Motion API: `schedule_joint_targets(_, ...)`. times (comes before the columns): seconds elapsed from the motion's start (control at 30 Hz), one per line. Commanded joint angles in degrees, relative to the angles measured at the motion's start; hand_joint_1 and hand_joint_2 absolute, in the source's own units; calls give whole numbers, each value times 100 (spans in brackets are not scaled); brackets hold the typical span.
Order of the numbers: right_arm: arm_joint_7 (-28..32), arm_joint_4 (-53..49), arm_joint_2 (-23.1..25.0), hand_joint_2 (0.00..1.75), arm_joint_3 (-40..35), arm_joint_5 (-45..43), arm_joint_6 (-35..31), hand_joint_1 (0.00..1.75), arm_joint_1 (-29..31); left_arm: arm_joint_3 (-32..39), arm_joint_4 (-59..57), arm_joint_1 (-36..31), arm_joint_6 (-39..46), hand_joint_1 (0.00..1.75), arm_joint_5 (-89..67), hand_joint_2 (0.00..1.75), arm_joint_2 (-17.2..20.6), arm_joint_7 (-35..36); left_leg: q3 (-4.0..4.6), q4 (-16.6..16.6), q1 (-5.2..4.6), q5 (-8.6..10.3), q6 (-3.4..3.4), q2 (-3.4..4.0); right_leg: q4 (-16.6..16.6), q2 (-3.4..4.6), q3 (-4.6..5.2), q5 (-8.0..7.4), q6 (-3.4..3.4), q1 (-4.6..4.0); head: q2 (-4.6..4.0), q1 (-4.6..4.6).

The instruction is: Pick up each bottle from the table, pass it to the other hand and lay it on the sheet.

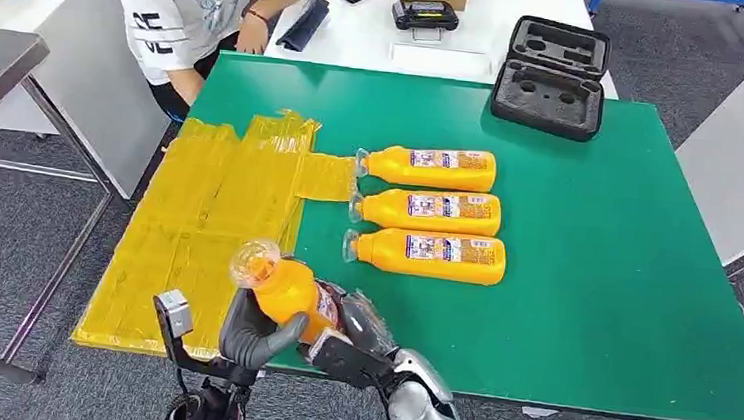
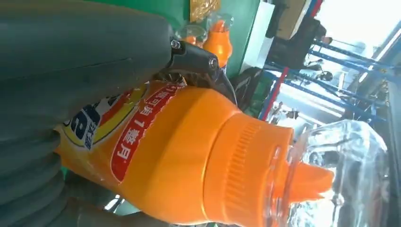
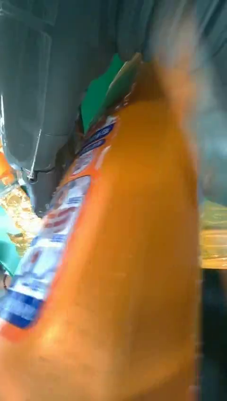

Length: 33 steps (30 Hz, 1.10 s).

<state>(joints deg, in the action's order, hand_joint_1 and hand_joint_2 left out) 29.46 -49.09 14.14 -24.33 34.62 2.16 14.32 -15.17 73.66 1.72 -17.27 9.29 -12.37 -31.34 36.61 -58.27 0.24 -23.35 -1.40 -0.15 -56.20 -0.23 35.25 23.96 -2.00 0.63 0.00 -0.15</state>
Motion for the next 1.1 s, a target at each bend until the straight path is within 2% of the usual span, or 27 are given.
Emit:
schedule_joint_targets(0.03,60,-193,-28,0,53,-168,-200,0,61,67,75,-20,34,175,85,175,155,-20,-37,4,3,-16,8,5,3,5,-35,14,9,-4,0,0)
schedule_joint_targets(0.07,60,-193,-28,0,53,-168,-200,0,61,67,75,-20,34,175,85,175,155,-20,-12,3,1,-4,4,1,3,0,-11,4,4,-1,0,0)
schedule_joint_targets(0.17,119,-280,-39,0,66,-224,-217,0,14,82,111,-17,50,175,90,175,152,-32,-12,4,1,-4,3,2,3,2,-11,4,3,0,0,0)
schedule_joint_targets(0.2,146,-337,-50,0,69,-249,-229,0,-2,106,135,-18,75,175,93,175,150,-48,-52,4,3,-23,8,7,4,7,-49,20,10,-3,0,0)
schedule_joint_targets(0.23,212,-469,-68,0,83,-298,-243,0,-42,164,217,-52,146,175,60,175,175,-87,-15,4,0,-5,4,-2,2,-2,-15,6,4,1,0,2)
schedule_joint_targets(0.37,287,-943,-122,0,101,-436,-87,0,-148,362,572,-243,357,175,-125,175,270,-170,-23,1,4,-10,7,-2,1,-3,-24,11,8,-4,0,2)
schedule_joint_targets(0.47,257,-1344,-153,0,169,-642,209,0,-252,479,903,-329,380,175,-232,175,309,-63,-18,-3,5,-9,9,-7,-5,-7,-18,12,10,-5,0,2)
schedule_joint_targets(0.63,554,-2130,-300,0,587,-1873,1369,0,-553,725,1667,-472,724,175,-689,175,478,-241,-2,-2,5,-2,5,-11,-2,-12,-4,6,5,-4,0,2)
schedule_joint_targets(0.73,554,-2162,-338,0,621,-1905,1411,0,-557,769,1752,-496,717,175,-687,175,502,-203,-7,-1,5,-3,5,-8,0,-9,-9,5,5,-5,0,2)
schedule_joint_targets(0.9,801,-2347,-451,0,925,-2569,2076,0,-749,1131,2041,-635,1496,175,-1628,175,663,-253,-19,1,4,-7,6,-10,1,-10,-21,10,7,-3,0,4)
schedule_joint_targets(1.07,812,-2378,-471,0,954,-2586,2111,0,-785,1194,2001,-660,1482,175,-1596,175,695,-260,-31,5,4,-9,9,-6,4,-6,-30,12,10,-4,0,2)
schedule_joint_targets(1.1,846,-2393,-449,0,1024,-2766,2286,0,-821,1208,1952,-712,1911,175,-2122,175,747,-279,-22,3,2,-6,7,-5,2,-5,-20,9,7,-2,0,0)
